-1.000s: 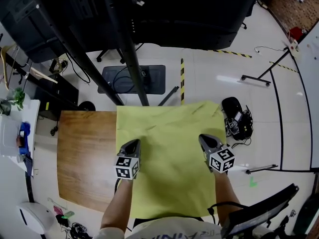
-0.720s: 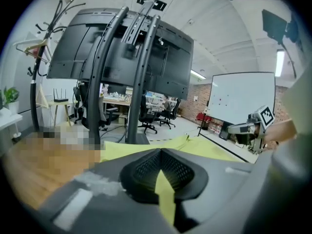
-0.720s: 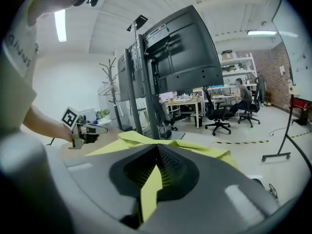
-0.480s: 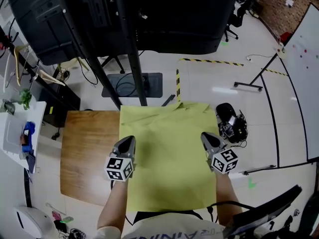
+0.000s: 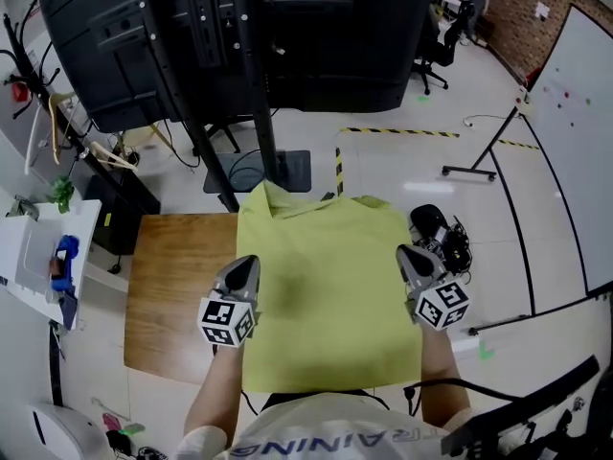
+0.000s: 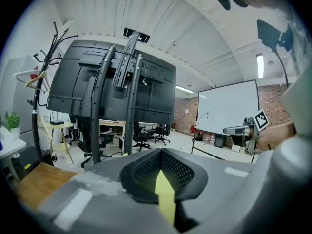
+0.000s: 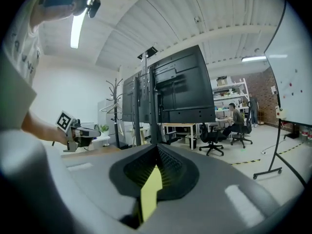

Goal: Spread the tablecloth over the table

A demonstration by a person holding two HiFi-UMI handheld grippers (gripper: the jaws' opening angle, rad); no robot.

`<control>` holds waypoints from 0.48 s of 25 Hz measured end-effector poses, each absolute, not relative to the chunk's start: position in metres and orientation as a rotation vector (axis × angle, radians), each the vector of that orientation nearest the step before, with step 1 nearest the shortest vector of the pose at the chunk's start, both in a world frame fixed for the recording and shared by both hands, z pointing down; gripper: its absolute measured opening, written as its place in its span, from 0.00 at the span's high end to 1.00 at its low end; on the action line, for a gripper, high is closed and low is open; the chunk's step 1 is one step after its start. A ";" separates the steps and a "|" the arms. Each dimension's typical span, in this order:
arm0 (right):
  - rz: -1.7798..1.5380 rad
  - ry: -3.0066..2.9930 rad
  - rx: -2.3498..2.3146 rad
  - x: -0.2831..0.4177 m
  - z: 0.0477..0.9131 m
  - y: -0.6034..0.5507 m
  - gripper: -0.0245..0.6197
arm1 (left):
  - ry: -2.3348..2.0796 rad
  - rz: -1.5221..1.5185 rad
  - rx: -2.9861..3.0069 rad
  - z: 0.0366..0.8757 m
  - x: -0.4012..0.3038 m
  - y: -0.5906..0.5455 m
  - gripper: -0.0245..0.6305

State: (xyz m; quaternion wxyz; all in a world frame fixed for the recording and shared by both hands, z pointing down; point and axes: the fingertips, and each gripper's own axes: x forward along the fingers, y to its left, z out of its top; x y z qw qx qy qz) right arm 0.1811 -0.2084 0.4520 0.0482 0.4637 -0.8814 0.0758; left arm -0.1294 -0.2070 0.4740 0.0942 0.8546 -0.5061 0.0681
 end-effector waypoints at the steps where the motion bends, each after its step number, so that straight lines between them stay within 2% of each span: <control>1: 0.217 -2.690 1.423 0.183 0.444 -0.206 0.95 | -1.506 0.196 2.545 0.468 -0.129 -0.206 0.95; 12: 0.195 -2.715 1.563 0.194 0.394 -0.194 0.95 | -1.549 0.197 2.586 0.431 -0.134 -0.191 0.95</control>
